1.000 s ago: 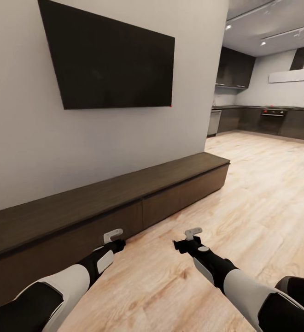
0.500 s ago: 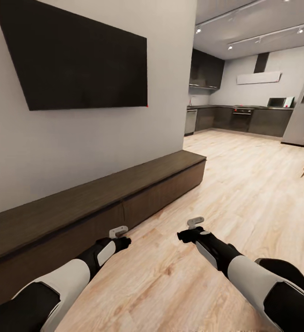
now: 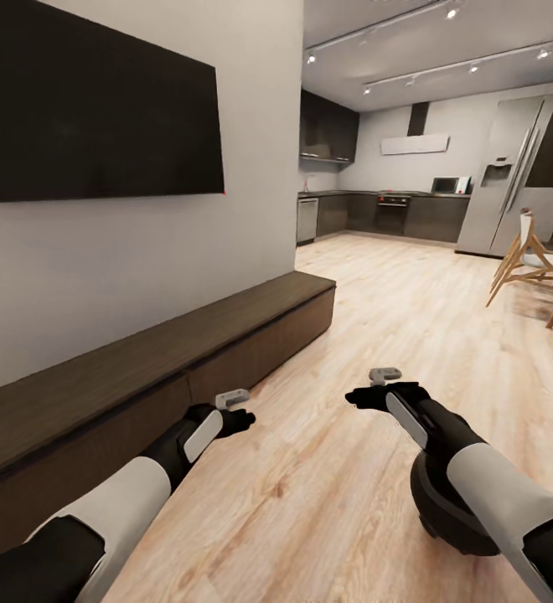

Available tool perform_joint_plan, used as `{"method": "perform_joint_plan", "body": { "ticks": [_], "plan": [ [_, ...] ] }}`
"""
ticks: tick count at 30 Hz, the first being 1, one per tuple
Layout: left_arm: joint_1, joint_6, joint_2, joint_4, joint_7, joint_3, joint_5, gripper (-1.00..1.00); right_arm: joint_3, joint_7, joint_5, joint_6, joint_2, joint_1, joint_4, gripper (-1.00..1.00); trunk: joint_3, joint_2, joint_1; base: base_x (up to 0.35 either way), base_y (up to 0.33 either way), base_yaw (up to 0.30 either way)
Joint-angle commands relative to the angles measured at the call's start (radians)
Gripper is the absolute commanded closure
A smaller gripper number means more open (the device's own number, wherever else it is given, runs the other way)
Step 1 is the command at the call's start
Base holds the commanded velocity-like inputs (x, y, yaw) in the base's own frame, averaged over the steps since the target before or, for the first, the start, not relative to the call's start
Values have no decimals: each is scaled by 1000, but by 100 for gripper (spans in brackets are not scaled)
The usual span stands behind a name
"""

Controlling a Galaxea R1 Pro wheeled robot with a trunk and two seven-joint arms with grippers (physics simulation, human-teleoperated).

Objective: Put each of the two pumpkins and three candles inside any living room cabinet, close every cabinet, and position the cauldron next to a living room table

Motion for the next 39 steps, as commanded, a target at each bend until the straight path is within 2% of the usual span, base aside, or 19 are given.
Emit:
{"method": "perform_joint_plan", "body": {
  "ticks": [1, 5, 13, 25, 31, 39],
  "plan": [
    [-1, 4, 0, -11, 10, -6, 11, -100, 4, -8, -10, 4, -8, 0, -2, -100, -1, 0, 0, 0, 0, -297],
    [-1, 9, 0, -30, 9, -7, 10, -100, 3, -7, -10, 7, -38, 1, -2, -100, -1, 0, 0, 0, 0, -297],
    [-1, 10, -5, -31, 8, -7, 9, -100, 2, -8, -11, 5, -56, 3, 6, -100, -1, 0, 0, 0, 0, -297],
    [-1, 10, -7, -27, 9, -7, 9, -100, 3, -5, -11, 2, -61, 6, 14, -100, -1, 0, 0, 0, 0, -292],
    [-1, 11, -7, -26, 10, -7, 9, -100, 4, -4, -11, 2, -61, 8, 16, -100, -1, 0, 0, 0, -33, -58],
    [0, 11, -8, -22, 10, -7, 9, -100, 5, -5, -11, 2, -60, 8, 16, -100, -1, 0, 0, 0, -226, -8]
  ]
}}
